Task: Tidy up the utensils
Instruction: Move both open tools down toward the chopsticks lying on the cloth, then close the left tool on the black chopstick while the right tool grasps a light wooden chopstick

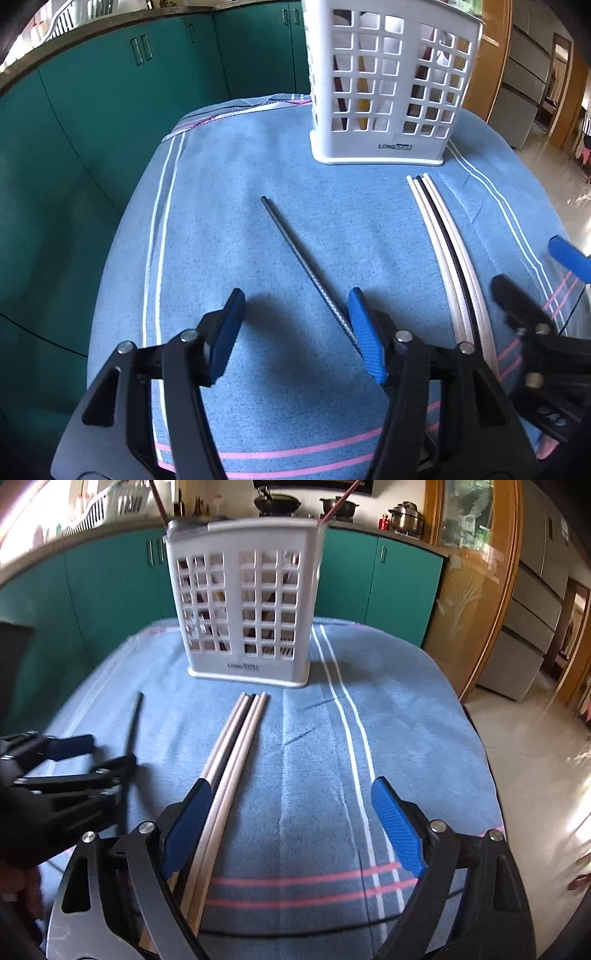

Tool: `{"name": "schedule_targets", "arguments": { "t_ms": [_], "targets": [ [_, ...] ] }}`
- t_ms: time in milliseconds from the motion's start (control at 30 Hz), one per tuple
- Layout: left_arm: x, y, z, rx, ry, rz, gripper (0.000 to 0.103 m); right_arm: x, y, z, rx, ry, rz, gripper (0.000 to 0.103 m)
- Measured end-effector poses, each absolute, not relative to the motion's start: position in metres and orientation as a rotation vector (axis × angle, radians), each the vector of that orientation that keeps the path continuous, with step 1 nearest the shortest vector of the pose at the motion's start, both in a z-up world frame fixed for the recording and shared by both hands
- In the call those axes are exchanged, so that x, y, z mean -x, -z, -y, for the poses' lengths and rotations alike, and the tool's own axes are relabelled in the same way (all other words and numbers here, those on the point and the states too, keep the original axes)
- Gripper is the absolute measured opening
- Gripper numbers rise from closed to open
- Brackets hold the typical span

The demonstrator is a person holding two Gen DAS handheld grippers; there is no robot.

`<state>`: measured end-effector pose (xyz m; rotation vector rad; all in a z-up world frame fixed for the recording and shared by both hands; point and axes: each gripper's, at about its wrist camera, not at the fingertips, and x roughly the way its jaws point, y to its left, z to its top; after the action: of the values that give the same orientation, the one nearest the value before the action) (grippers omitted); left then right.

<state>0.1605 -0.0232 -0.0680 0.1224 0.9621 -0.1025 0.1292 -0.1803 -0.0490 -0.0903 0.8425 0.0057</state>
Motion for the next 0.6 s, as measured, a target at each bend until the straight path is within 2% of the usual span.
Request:
{"name": "schedule_targets", "arguments": {
  "t_ms": [100, 300, 400, 600],
  "targets": [
    [-0.159, 0.069, 0.025, -0.118, 0.121, -0.971, 0.059, -0.133, 0.057, 0.177, 0.114, 0.004, -0.882, 0.085],
    [-0.144, 0.070, 0.034, -0.144, 0.119, -0.977, 0.068, -0.124, 0.058, 0.181, 0.124, 0.013, -0.898, 0.085],
    [-0.130, 0.069, 0.036, -0.166, 0.127, -0.980, 0.068, -0.119, 0.062, 0.182, 0.122, -0.014, -0.951, 0.085],
    [-0.109, 0.070, 0.027, -0.164, 0.153, -0.995, 0.074, -0.104, 0.047, 0.185, 0.060, -0.019, -0.869, 0.083]
  ]
}}
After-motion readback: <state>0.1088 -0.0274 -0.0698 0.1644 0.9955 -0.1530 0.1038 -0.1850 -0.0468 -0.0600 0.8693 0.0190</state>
